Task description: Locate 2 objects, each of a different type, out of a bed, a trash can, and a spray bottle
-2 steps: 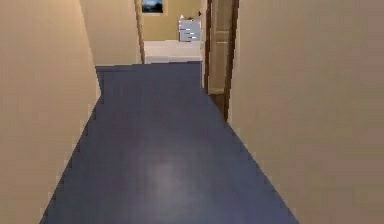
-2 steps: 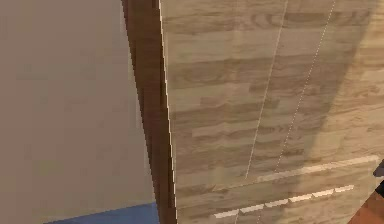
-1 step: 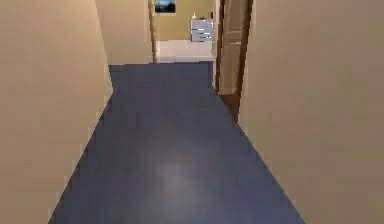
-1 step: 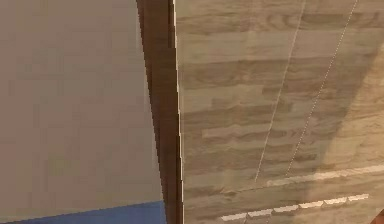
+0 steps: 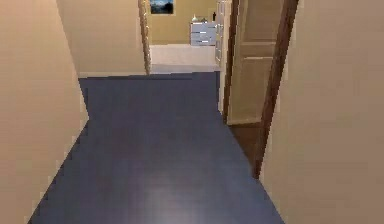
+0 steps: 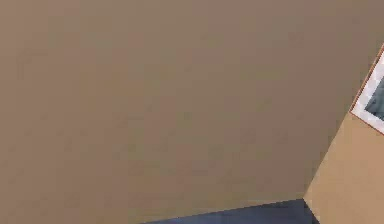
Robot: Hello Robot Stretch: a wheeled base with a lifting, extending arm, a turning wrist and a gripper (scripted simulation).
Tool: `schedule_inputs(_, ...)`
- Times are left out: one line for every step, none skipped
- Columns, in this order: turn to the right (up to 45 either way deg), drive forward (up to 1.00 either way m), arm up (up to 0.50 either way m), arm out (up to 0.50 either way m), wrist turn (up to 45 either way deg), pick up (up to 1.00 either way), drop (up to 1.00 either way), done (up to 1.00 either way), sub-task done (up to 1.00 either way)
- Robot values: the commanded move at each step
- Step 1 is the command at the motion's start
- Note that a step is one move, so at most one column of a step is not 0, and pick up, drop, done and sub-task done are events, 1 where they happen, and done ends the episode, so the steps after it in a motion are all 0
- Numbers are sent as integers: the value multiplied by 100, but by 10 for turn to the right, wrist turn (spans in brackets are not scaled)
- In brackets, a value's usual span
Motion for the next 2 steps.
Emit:
schedule_inputs(0, 100, 0, 0, 0, 0, 0, 0, 0)
schedule_inputs(0, 75, 0, 0, 0, 0, 0, 0, 0)
